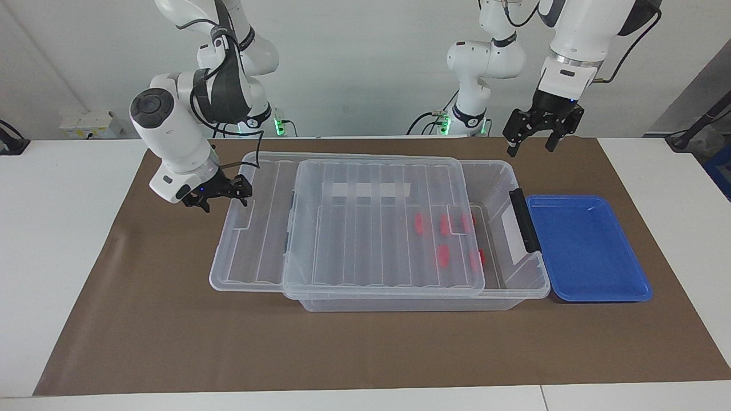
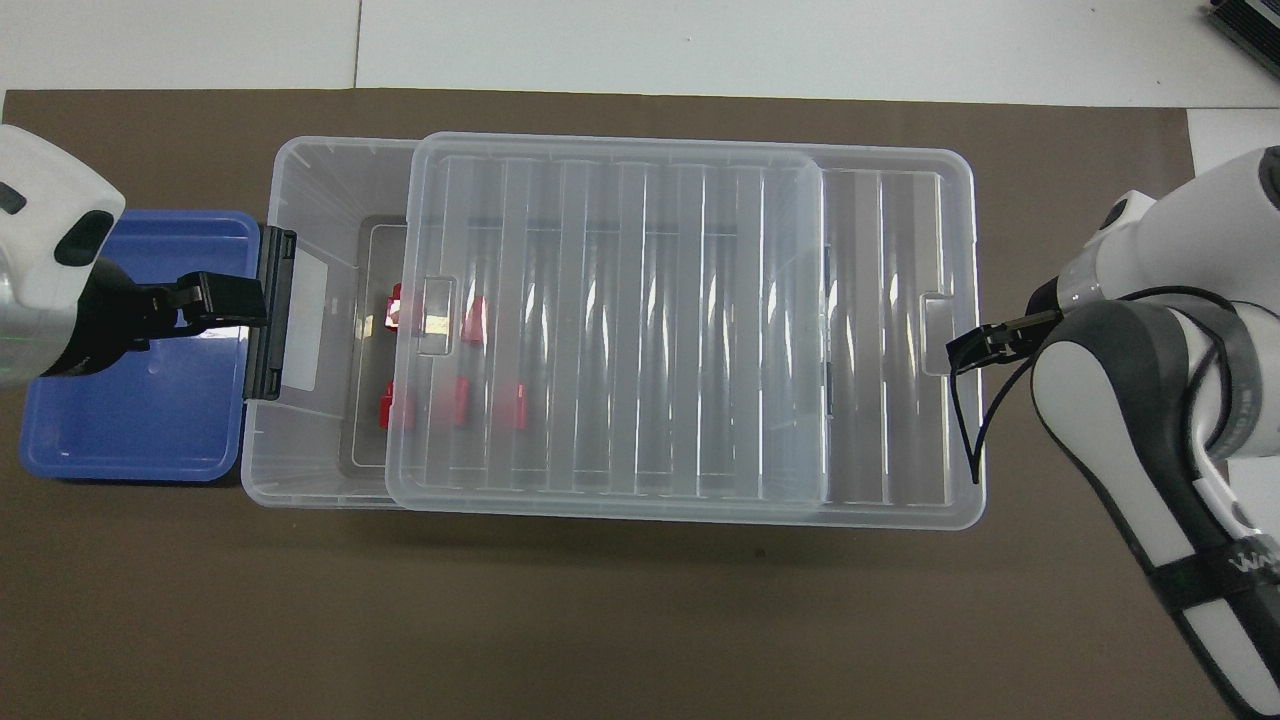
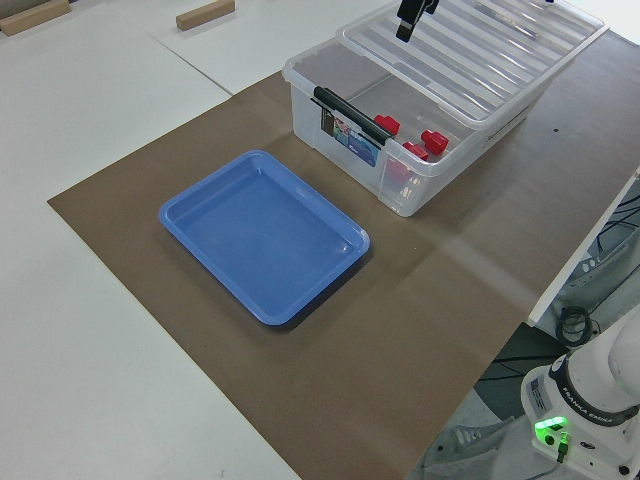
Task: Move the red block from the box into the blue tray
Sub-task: 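Slide the clear lid toward the right gripper while the left gripper approaches, then reach the left gripper into the box and grasp a red block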
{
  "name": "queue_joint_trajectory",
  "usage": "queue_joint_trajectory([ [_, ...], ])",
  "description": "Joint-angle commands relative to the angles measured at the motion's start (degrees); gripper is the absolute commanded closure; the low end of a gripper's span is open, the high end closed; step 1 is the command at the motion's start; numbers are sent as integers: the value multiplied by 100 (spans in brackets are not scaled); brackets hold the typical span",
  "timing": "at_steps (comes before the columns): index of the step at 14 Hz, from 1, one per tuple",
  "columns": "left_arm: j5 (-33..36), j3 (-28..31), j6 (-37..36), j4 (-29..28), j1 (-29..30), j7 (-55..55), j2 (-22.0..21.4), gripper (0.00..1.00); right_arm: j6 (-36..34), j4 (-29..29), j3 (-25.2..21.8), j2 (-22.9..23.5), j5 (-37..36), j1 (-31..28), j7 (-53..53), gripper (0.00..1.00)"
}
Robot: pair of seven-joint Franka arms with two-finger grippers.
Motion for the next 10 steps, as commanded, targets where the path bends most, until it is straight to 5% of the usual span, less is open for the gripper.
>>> queue_joint_trajectory([
  [1,-23,70,238,-76,-105,-81,155,0,116,-218,19,-180,-23,-207,-438,3],
  [5,-6,70,528,-58,-174,-82,488,0,300,-218,27,-154,-155,-479,-1070,3],
  [10,258,70,1300,-14,-553,-547,1402,0,327,-209,27,-145,-313,-804,-1712,3],
])
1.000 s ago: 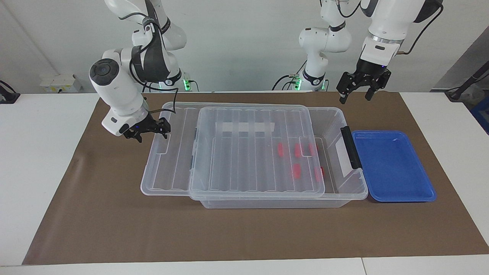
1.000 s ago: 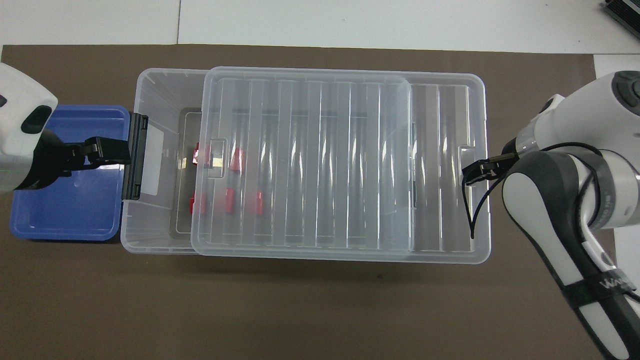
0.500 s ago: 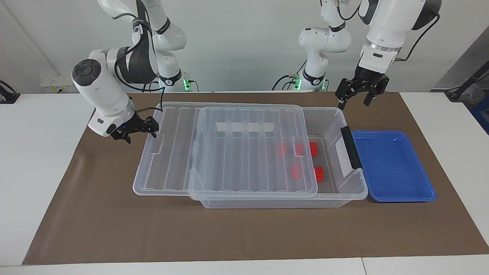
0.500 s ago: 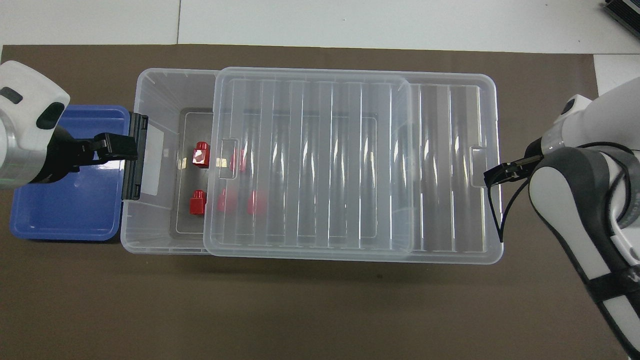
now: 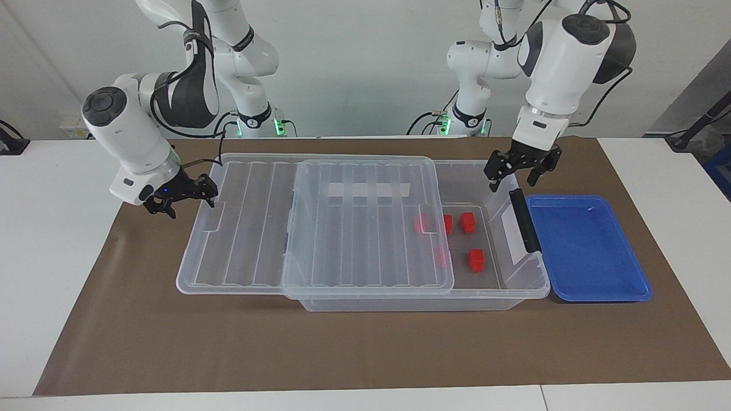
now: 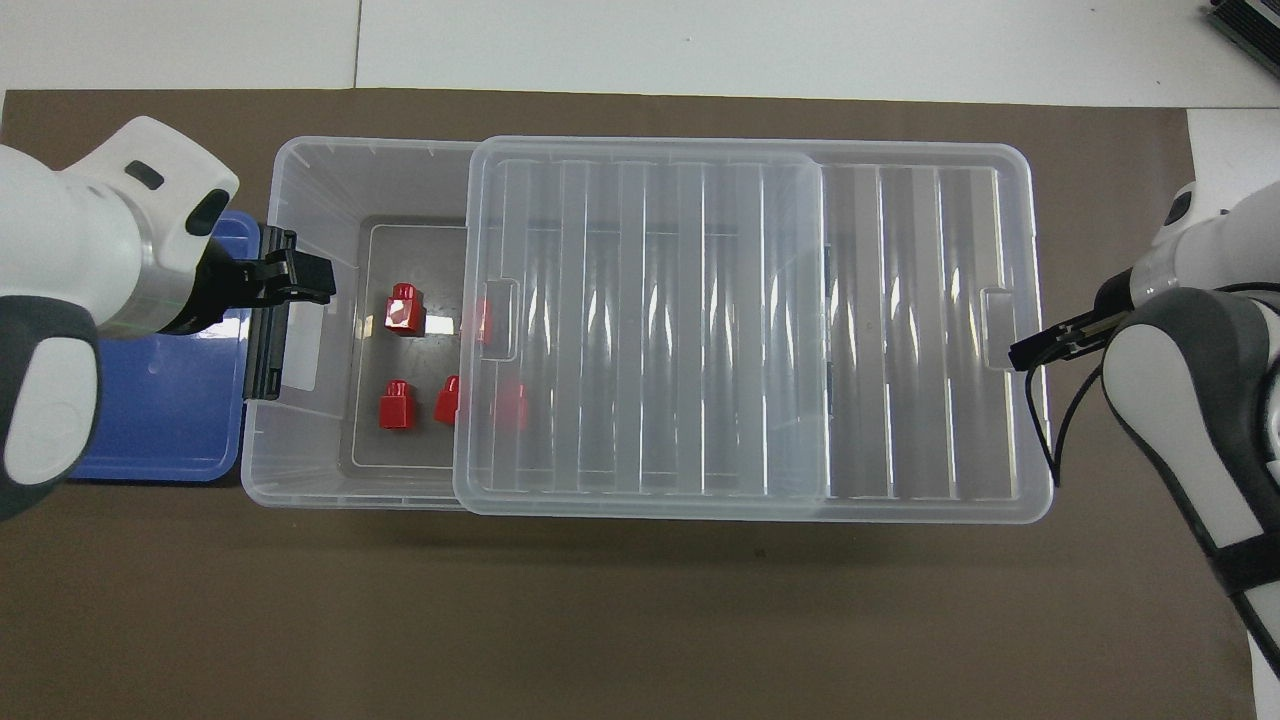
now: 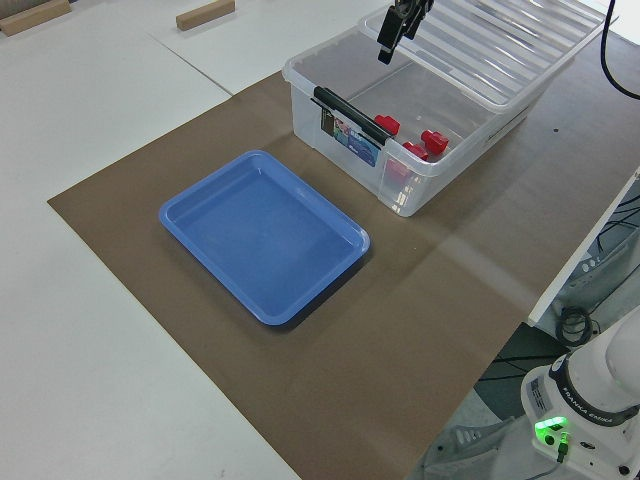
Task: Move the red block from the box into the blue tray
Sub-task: 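Reach the left gripper into the box and grasp a red block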
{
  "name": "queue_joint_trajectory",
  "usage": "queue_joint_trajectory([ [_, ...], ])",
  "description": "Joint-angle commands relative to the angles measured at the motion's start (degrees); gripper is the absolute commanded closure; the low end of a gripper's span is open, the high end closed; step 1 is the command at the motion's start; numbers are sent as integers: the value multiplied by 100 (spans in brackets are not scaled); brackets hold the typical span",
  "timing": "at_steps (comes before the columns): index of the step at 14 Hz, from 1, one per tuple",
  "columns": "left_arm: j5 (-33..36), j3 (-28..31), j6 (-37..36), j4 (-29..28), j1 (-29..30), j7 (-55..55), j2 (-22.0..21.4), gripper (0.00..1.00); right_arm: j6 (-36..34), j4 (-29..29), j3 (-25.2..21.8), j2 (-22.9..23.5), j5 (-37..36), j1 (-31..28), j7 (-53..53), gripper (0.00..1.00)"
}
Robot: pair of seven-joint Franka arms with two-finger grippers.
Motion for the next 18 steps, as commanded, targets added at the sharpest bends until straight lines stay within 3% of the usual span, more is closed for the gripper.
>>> queue_joint_trajectory([
  [1,149,84,386,40,-130,-171,394,0,109,-187,40,-141,-144,-236,-415,3],
  [12,167,75,1722,-978,-139,-127,772,0,-75,-82,66,-228,-144,-281,-470,2],
  [18,175,84,2504,-1269,-235,-127,1237,0,-690,-82,66,-1010,-127,359,1523,2],
])
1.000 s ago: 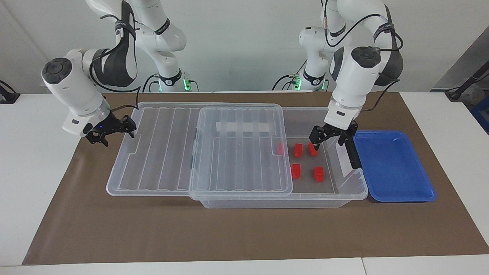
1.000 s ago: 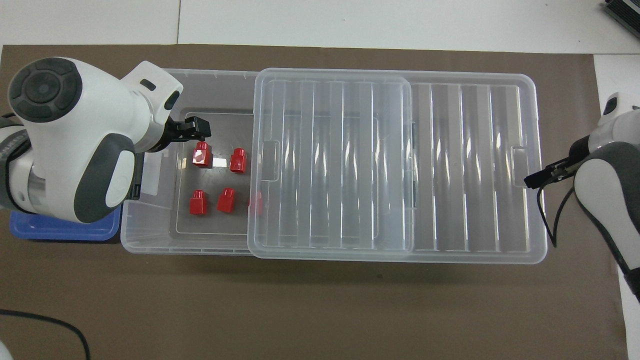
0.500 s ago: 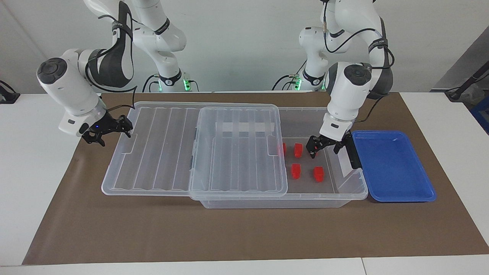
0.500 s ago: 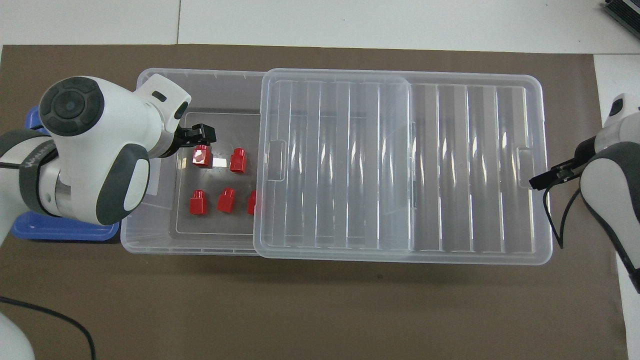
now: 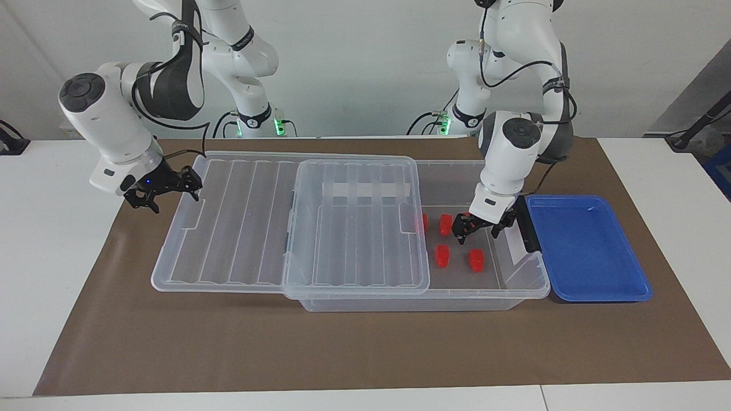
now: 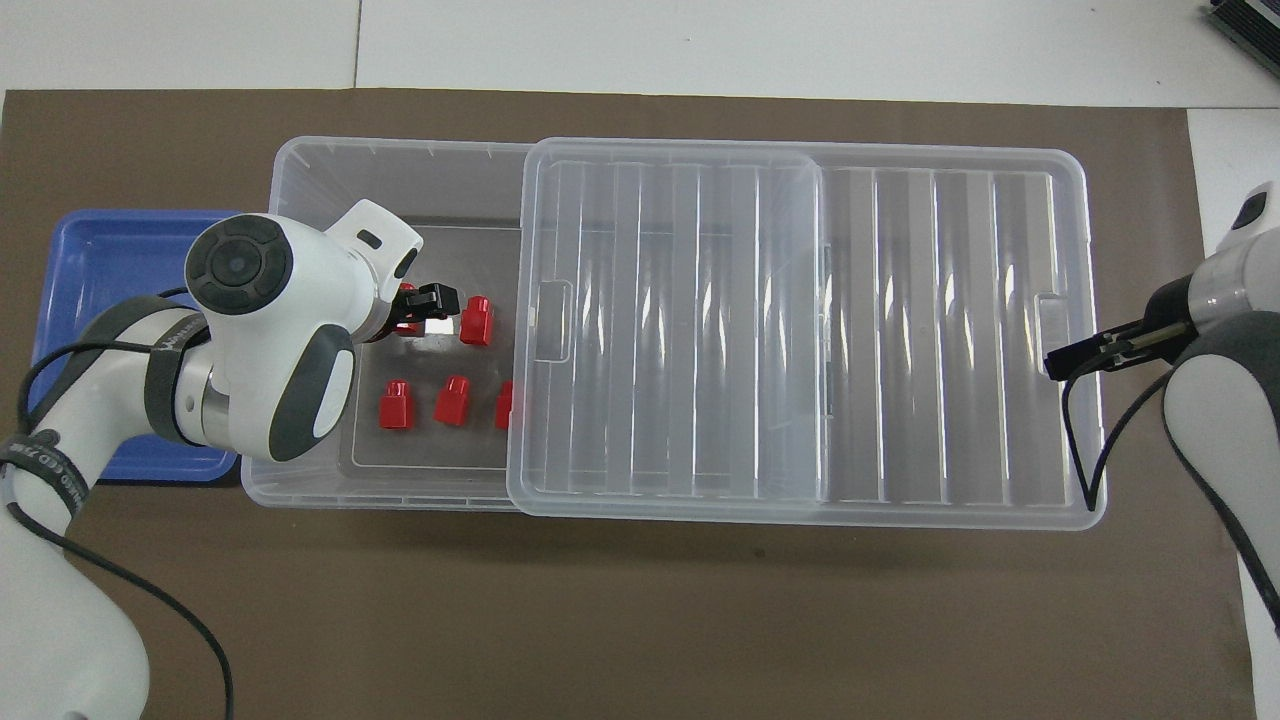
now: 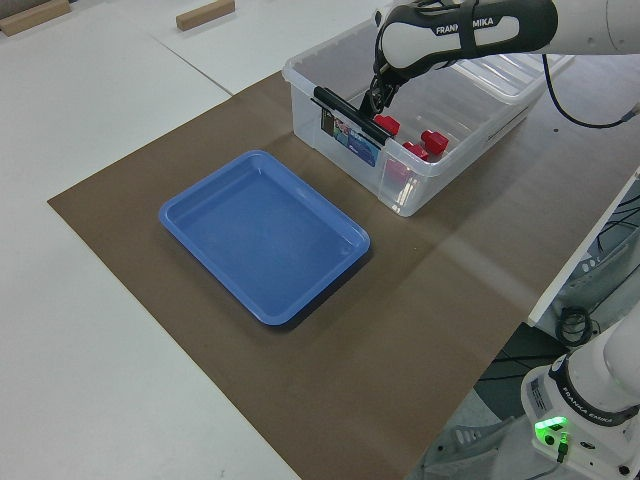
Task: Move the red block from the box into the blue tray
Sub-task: 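Reach the left gripper into the box and grasp a red block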
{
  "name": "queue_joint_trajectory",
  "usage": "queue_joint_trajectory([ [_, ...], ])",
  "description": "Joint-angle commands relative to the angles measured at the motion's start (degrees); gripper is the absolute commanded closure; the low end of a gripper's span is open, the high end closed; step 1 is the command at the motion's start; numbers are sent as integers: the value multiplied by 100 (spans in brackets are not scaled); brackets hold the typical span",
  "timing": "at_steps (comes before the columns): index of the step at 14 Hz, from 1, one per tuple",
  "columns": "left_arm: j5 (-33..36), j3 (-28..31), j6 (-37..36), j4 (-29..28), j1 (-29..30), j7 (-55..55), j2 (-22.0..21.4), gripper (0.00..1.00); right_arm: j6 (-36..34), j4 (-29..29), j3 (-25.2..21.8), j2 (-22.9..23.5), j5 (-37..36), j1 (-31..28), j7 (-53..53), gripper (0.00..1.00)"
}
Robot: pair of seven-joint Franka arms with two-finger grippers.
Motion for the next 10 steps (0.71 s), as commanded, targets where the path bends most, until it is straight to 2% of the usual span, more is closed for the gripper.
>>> queue_joint_trajectory([
  [1,185,68,353,-63,-120,-46,217,0,-211,-103,32,-429,-66,201,892,2],
  [3,256,68,372,-71,-77,42,261,0,-185,-60,32,-552,-32,325,1551,2],
  [6,256,68,363,-71,-6,410,270,0,-255,554,32,-369,4,325,2099,2],
  [10,256,68,389,-89,143,763,287,0,-940,1415,32,-44,13,308,2274,1],
])
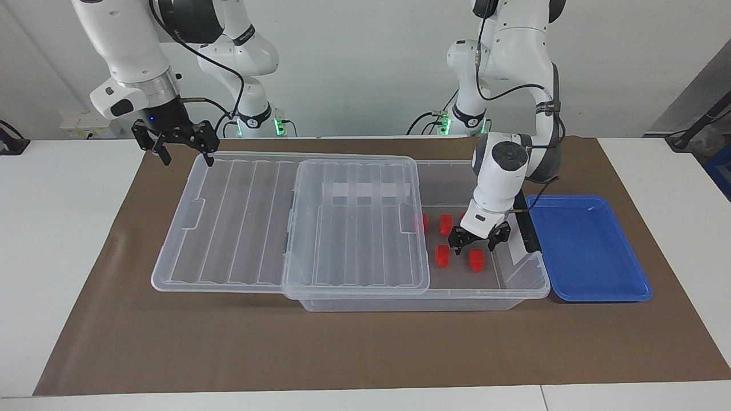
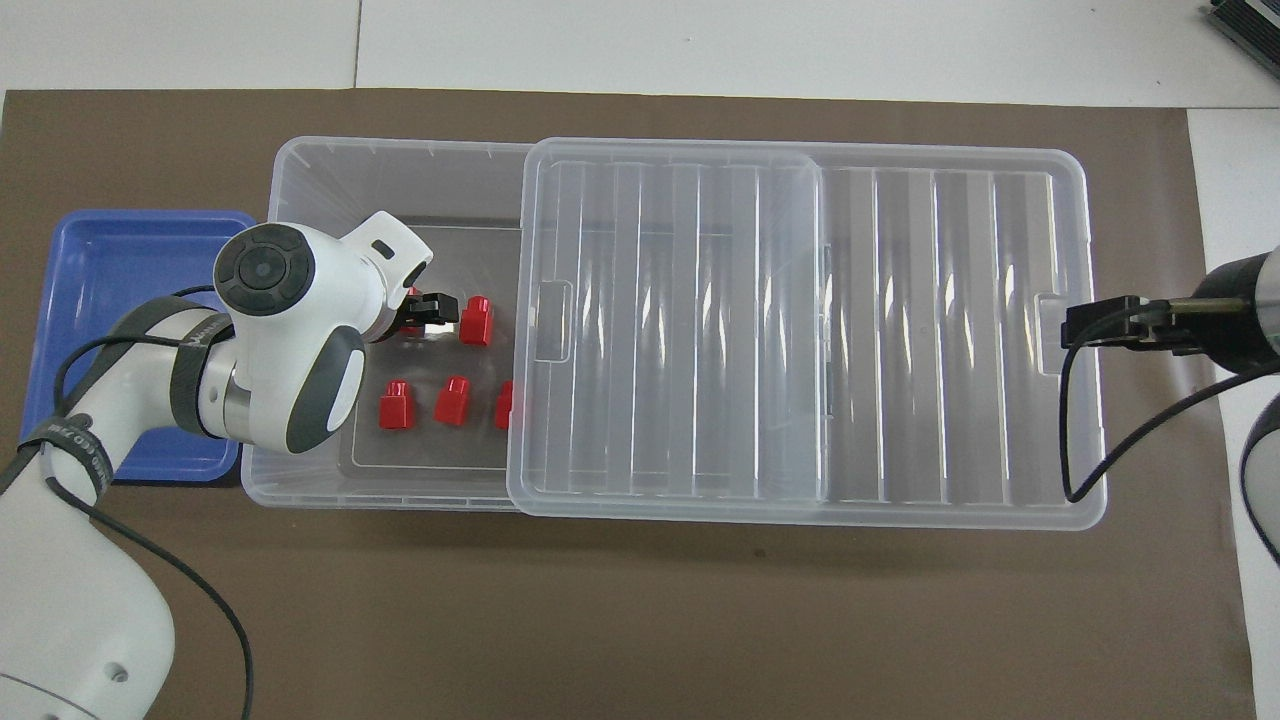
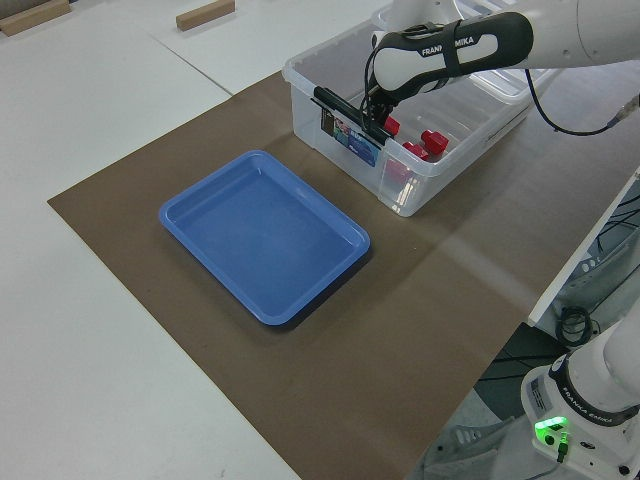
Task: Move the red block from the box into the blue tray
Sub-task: 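Lift the red block with the left gripper and carry it out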
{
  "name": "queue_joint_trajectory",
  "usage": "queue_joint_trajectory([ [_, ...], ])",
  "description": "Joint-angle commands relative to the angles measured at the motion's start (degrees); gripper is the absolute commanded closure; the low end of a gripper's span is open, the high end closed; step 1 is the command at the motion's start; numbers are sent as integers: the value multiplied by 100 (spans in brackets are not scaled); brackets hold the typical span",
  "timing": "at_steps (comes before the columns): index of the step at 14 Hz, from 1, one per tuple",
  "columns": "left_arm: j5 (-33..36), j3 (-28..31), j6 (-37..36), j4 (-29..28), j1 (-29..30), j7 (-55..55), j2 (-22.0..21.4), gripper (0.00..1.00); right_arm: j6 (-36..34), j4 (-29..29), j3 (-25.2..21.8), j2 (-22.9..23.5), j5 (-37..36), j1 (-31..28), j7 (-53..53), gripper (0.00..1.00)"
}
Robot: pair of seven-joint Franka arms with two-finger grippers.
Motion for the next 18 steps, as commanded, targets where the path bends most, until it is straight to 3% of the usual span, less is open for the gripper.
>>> queue_joint_trajectory([
  [1,88,-2,194,-79,90,174,22,0,-414,603,26,318,3,-69,192,1],
  [9,88,-2,572,-70,46,148,294,3,-669,700,17,326,12,-122,253,1],
  [12,88,-2,555,-70,29,139,294,30,-819,867,17,405,29,-113,253,1],
  [17,88,-2,484,-44,46,156,294,96,-1030,1264,-1,740,21,-105,262,1],
  [18,88,-2,467,-44,46,165,294,100,-1030,1202,-1,713,3,-70,262,1],
])
